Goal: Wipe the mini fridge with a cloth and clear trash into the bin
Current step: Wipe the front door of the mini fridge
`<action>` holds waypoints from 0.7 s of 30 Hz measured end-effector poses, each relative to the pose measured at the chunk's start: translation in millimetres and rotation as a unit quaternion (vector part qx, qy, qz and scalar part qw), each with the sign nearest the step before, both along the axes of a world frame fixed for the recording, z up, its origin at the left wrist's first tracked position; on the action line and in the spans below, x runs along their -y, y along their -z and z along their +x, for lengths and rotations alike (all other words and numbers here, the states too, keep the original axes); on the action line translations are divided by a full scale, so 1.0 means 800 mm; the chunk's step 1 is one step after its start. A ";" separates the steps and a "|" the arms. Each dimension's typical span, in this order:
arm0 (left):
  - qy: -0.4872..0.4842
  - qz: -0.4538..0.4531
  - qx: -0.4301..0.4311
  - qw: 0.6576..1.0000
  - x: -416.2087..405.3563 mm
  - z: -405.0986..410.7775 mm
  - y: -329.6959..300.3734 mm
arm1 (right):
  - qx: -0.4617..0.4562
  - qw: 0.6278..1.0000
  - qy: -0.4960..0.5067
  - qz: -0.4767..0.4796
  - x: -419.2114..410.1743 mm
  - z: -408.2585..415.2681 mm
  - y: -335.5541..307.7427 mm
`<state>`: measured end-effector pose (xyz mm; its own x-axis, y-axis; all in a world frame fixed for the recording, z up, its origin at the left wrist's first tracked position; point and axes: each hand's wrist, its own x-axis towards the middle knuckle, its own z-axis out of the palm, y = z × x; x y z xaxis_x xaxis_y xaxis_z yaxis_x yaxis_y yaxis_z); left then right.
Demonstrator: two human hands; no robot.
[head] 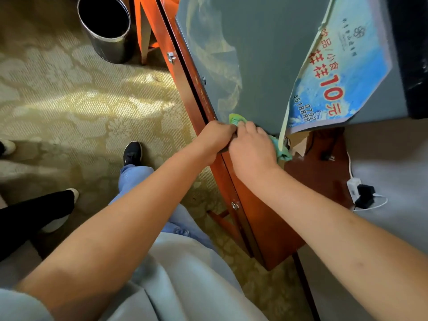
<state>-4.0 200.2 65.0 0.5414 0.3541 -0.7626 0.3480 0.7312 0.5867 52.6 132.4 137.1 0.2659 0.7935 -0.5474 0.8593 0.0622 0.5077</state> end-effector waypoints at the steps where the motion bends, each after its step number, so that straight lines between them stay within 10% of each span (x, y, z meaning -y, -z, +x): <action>1: -0.006 0.007 0.002 1.000 -0.001 0.001 0.003 | 0.011 1.000 -0.008 0.001 0.000 0.000 0.000; 21: 0.034 -0.014 -0.069 0.997 -0.015 0.004 0.063 | -0.010 0.998 0.048 -0.045 -0.018 -0.008 0.086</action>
<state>-1.1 212.0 14.5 0.4531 0.2980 -0.8402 0.4729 0.7186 0.5099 46.2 147.0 68.6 0.3269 0.7129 -0.6205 0.8731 0.0235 0.4870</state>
